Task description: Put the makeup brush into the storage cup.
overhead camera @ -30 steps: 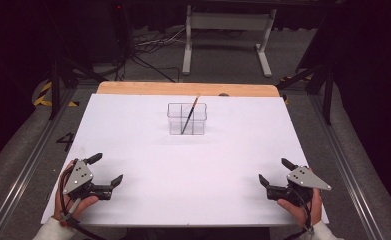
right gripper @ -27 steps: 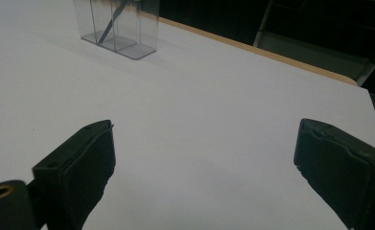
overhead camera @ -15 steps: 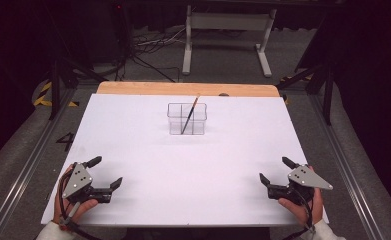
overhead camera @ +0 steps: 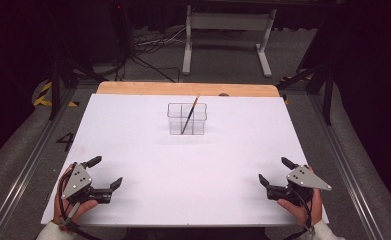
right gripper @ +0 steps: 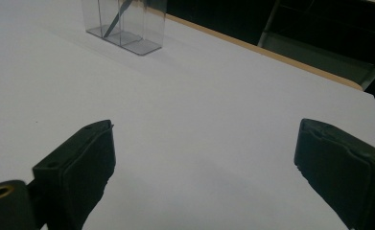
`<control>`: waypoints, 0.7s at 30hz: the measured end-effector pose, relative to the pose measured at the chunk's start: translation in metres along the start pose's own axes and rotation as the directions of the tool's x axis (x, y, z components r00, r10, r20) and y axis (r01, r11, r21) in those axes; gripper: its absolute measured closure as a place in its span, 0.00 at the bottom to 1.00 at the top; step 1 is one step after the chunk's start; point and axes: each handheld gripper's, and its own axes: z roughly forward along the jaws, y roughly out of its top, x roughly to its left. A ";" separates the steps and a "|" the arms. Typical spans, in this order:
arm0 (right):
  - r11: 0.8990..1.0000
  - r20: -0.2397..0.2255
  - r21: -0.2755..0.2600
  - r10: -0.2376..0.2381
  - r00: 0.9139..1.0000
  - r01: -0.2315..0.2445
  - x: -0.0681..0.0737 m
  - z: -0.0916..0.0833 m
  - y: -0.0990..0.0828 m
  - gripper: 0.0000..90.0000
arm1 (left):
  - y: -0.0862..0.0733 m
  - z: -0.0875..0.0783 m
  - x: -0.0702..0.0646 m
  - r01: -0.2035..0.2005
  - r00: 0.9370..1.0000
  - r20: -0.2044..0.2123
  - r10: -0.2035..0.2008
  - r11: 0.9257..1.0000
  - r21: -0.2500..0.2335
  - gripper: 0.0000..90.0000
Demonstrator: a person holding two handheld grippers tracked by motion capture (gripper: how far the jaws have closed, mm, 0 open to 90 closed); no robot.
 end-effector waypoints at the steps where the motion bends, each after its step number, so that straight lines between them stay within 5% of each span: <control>1: 1.000 0.001 0.000 -0.001 1.000 0.001 0.000 0.000 0.000 0.09 | 0.000 0.000 0.000 -0.001 1.000 0.004 0.001 1.000 0.000 0.06; 21: 1.000 0.004 0.006 -0.001 1.000 0.001 -0.001 0.001 -0.002 0.09 | 0.002 0.000 -0.001 -0.012 1.000 -0.004 0.012 1.000 0.001 0.06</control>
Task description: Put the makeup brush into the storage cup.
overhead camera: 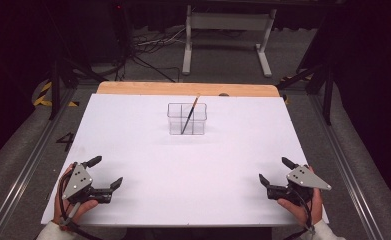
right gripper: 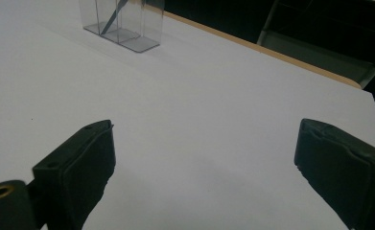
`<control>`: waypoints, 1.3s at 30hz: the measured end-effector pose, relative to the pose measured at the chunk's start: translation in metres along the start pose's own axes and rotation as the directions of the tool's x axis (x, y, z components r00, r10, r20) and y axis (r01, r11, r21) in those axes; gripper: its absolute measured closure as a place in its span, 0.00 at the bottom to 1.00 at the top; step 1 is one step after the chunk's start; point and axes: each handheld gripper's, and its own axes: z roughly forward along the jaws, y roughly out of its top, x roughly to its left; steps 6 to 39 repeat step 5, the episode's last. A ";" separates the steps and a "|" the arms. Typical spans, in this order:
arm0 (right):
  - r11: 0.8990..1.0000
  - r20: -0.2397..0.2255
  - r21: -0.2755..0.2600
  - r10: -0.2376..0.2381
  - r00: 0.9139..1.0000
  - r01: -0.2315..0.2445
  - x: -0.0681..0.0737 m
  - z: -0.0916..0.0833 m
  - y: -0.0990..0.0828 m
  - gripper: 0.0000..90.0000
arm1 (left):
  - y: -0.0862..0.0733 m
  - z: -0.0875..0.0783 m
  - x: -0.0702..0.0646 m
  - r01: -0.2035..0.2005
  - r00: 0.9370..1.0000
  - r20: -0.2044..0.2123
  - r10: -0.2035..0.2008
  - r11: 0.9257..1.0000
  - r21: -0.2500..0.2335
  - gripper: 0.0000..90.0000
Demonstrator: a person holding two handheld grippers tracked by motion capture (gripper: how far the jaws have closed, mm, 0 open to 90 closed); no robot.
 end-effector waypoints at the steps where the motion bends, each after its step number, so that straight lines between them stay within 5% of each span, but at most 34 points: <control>1: 1.000 0.000 0.001 0.000 1.000 0.000 0.000 0.000 0.000 0.09 | 0.000 0.000 0.000 0.005 1.000 -0.001 -0.005 1.000 -0.003 0.06; 39: 1.000 0.000 0.000 -0.002 1.000 0.002 0.000 -0.001 0.000 0.09 | -0.002 0.001 0.001 0.016 1.000 -0.001 -0.016 1.000 -0.001 0.06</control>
